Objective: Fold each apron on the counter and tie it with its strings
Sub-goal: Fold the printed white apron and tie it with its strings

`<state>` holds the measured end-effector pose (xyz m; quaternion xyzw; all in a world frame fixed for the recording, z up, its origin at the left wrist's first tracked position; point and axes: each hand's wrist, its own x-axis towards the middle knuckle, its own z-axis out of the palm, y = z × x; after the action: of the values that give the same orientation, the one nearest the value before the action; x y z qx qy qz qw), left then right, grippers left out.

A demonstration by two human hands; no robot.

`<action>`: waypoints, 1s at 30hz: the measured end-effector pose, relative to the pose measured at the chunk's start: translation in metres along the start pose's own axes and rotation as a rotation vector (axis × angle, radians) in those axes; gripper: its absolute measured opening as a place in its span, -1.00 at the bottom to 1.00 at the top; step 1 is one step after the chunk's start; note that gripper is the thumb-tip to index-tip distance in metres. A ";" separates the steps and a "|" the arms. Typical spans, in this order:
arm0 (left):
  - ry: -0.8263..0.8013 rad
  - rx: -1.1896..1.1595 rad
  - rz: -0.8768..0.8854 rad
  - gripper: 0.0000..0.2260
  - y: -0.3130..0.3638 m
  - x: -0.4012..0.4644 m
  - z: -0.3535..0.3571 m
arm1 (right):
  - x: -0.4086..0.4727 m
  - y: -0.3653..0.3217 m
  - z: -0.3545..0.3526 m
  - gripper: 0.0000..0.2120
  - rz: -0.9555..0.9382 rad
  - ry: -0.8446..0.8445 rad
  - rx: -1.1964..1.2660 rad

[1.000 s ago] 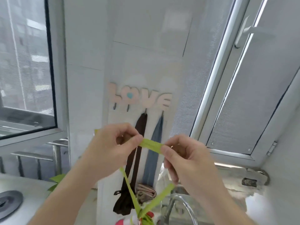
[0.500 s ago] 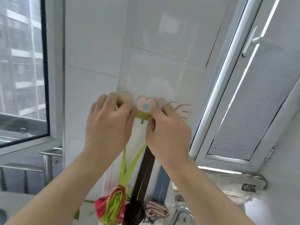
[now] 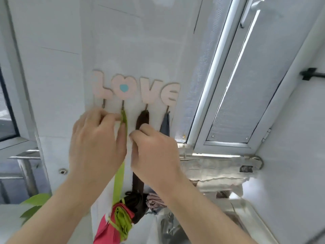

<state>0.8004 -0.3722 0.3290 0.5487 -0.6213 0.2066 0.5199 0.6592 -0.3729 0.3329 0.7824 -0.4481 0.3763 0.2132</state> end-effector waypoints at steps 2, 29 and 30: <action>0.056 -0.082 -0.111 -0.72 0.009 -0.012 -0.003 | -0.025 0.008 -0.005 -0.90 0.023 -0.053 0.062; -1.061 -0.955 -0.375 -0.88 0.540 -0.342 0.176 | -0.663 0.388 -0.286 -0.73 1.355 -0.772 0.097; -1.051 -0.951 -0.397 -0.88 0.551 -0.343 0.177 | -0.677 0.402 -0.298 -0.70 1.391 -0.783 0.031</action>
<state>0.1838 -0.1861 0.1366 0.3925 -0.7000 -0.4734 0.3631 -0.0197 -0.0110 -0.0104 0.4014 -0.8707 0.1272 -0.2541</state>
